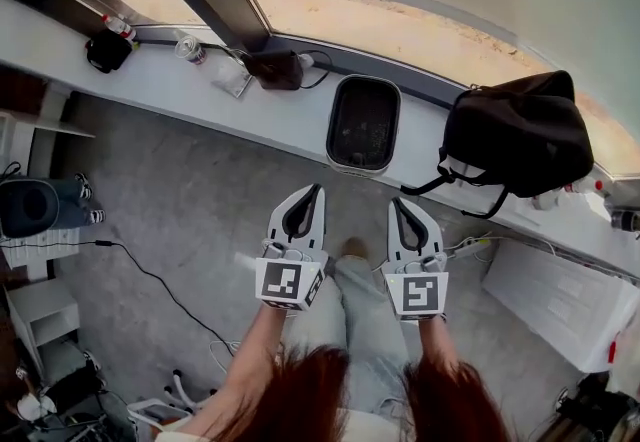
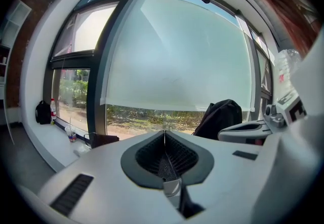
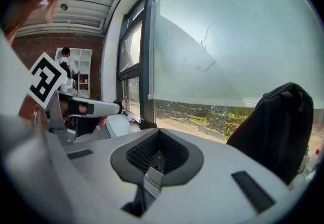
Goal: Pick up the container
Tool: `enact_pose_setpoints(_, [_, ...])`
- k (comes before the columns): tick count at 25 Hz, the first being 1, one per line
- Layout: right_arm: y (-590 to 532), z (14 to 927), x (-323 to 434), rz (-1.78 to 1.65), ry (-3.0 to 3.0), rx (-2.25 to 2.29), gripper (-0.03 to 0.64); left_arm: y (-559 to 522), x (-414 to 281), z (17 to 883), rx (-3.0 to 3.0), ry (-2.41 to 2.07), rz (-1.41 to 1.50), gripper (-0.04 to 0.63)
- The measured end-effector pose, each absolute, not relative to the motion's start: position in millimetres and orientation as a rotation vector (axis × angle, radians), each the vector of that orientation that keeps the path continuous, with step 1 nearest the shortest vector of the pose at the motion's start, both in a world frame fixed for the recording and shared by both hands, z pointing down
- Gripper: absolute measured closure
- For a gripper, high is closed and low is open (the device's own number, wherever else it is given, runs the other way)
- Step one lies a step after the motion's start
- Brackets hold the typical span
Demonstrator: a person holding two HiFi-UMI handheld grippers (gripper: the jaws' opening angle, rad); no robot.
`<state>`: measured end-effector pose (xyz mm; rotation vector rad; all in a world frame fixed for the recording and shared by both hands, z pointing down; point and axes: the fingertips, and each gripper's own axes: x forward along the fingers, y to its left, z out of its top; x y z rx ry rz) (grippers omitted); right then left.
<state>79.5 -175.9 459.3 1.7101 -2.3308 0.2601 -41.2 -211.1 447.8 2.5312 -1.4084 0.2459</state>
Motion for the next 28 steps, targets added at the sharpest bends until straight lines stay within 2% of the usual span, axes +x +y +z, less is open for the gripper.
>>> enact_pose_setpoints(28, [-207.3,715.2,75.7,0.494,-2.145,1.618,0.592,-258.1,-61.8,700.9,2.482,-1.294,0.527,0.58])
